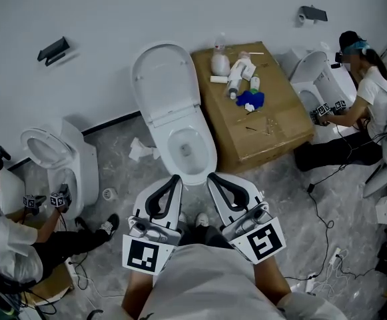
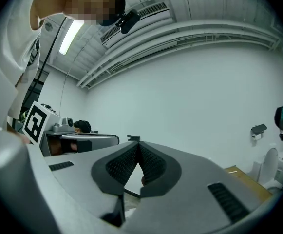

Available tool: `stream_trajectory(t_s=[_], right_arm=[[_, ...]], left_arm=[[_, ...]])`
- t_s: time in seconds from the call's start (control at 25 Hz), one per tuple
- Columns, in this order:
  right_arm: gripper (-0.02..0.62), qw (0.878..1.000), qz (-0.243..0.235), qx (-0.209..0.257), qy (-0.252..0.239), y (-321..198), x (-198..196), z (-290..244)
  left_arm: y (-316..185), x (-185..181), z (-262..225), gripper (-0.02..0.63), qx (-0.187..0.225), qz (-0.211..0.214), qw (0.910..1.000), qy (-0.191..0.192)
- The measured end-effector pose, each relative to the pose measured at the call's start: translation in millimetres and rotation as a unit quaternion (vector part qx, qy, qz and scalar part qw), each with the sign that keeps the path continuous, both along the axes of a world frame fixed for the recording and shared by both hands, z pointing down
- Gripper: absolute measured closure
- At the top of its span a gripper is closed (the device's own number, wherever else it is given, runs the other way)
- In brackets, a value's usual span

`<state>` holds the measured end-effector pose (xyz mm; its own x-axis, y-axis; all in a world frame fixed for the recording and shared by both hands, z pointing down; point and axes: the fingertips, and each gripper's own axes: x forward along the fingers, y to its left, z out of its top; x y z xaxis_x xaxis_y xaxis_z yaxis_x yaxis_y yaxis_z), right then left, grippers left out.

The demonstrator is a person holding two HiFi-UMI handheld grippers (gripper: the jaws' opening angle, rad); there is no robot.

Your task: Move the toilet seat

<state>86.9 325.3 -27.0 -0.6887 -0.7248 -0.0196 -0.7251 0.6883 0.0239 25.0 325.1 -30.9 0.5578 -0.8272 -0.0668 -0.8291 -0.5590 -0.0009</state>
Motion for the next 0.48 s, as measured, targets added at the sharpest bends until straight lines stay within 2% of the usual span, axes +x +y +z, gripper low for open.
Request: stream_trajectory(t_s=[0.2, 0.48], right_arm=[[0.581, 1.000, -0.005, -0.010, 0.006, -24, -7, 8], [0.581, 1.000, 0.010, -0.025, 0.006, -72, -17, 20]], left_arm=[[-24, -3, 6, 0.597, -0.004, 0.002, 1.0000, 0.002], [-70, -13, 19, 0.597, -0.013, 0.020, 0.9997, 0.000]])
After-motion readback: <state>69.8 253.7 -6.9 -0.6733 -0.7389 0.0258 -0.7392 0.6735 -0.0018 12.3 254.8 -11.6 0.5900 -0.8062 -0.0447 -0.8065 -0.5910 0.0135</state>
